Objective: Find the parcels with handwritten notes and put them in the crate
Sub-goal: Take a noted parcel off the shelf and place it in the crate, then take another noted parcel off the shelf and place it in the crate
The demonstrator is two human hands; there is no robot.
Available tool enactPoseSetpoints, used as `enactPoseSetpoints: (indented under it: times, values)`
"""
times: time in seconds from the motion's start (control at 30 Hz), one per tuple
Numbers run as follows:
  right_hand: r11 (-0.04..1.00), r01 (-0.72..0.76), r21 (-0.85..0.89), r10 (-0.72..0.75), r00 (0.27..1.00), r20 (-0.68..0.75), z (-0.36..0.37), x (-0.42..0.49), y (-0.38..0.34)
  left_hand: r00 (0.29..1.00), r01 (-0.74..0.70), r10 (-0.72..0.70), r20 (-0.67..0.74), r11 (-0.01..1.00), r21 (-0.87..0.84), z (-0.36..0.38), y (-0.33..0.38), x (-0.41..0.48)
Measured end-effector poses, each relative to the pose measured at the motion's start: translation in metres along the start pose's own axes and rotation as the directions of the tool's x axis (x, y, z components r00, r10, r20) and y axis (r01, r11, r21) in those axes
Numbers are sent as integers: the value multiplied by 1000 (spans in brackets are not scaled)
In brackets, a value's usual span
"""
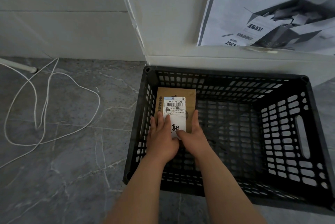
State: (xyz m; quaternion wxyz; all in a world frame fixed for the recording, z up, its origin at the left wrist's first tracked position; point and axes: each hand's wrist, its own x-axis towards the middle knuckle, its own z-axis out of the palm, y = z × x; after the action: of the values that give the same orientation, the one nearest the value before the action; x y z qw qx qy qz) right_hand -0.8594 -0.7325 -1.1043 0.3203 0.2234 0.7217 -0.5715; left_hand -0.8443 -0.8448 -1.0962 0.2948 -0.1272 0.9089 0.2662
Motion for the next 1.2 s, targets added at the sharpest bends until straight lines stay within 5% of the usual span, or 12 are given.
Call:
enactPoseSetpoints:
  times: [0.2, 0.47, 0.6, 0.8, 1.2]
  values:
    - [992, 29, 121, -32, 999, 22, -8, -9, -4, 995, -18, 18, -102, 1000, 3, 1, 1, -5]
    - [981, 174, 85, -163, 979, -119, -14, -18, -17, 958, -150, 88, -273, 965, -213, -12, 11, -5]
    - [974, 218, 65, -211, 972, -104, -25, -31, -33, 966, -146, 8, -260, 843, -517, -29, 28, -14]
    - [949, 309, 64, -299, 946, -127, -45, -50, -61, 976, -172, 13, -218, 660, -731, -57, 57, -30]
    - [843, 528, 105, -477, 823, -308, -99, -118, -135, 887, -462, 286, -362, 556, -692, -116, 131, -64]
